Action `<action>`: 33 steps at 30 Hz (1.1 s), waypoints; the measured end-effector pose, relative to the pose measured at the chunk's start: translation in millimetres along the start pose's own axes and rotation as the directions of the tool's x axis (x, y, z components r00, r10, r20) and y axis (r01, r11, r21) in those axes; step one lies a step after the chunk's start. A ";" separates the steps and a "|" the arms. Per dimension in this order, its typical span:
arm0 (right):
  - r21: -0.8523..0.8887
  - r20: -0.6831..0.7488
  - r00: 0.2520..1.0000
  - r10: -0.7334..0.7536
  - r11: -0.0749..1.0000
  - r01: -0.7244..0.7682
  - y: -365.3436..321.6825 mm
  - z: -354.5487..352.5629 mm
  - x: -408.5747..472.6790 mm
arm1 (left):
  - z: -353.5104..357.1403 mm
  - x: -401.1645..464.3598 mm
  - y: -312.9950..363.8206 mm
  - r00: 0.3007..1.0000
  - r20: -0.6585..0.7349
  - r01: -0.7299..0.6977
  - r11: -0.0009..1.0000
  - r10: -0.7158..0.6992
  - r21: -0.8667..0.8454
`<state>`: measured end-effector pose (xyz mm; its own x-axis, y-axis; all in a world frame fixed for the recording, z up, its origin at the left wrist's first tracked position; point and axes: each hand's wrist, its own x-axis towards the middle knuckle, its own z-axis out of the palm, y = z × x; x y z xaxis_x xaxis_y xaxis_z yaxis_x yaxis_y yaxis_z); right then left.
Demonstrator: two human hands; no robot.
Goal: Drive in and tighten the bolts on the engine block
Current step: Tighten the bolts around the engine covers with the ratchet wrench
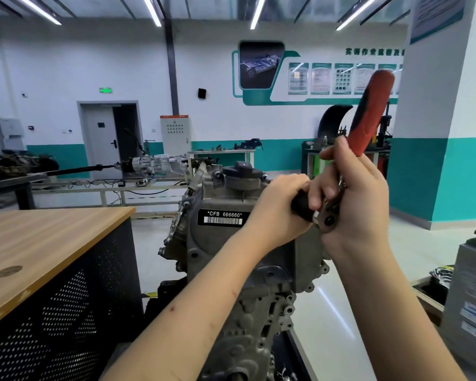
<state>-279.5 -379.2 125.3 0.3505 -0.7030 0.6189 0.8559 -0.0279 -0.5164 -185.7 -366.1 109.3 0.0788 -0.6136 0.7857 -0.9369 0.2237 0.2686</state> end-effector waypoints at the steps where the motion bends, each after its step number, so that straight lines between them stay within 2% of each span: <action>1: 0.031 -0.028 1.000 0.002 1.000 -0.001 0.8 1.1 -0.9 | 2.9 -3.3 0.1 0.997 -0.075 0.014 0.998 -0.018 -0.059; 3: 0.090 -0.081 0.997 0.007 0.996 0.000 2.3 2.7 -1.6 | 8.3 -8.6 2.8 0.978 -0.201 0.023 0.990 -0.051 -0.139; 5: 0.125 -0.111 0.994 0.012 0.992 0.002 3.1 3.0 -1.1 | 11.1 -9.8 4.8 0.966 -0.251 0.024 0.985 -0.067 -0.170; 8: 0.108 -0.100 0.995 0.013 0.994 -0.002 3.6 1.9 -0.4 | 11.5 -7.9 2.6 0.972 -0.233 0.005 0.991 -0.036 -0.132; 14: 0.020 -0.025 0.999 0.021 1.000 -0.020 5.0 -1.8 -2.8 | 11.9 -7.3 -2.2 0.973 -0.212 -0.079 0.994 0.092 0.071; 19: 0.141 -0.079 0.994 0.071 0.988 -0.060 2.2 -1.3 -1.4 | 12.0 -6.2 2.1 0.975 -0.220 -0.045 0.998 0.034 -0.046; 23: 0.172 -0.099 0.992 0.075 0.984 -0.057 1.8 -1.9 -1.2 | 12.2 -6.5 3.7 0.971 -0.239 -0.031 0.997 0.011 -0.078; 29: 0.099 -0.050 0.998 0.033 0.995 -0.028 5.5 -3.1 -6.3 | 11.1 -9.1 -0.7 0.982 -0.181 -0.048 0.999 0.050 0.018; 33: 0.034 0.001 1.000 -0.015 0.999 0.015 6.2 -1.1 -10.8 | 12.1 -11.4 -3.0 0.970 -0.231 -0.064 0.997 0.074 0.051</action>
<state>-278.4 -372.6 114.8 0.3375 -0.7018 0.6273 0.8737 -0.0143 -0.4862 -187.9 -369.0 92.9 0.0859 -0.4034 0.9110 -0.9561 0.2237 0.1892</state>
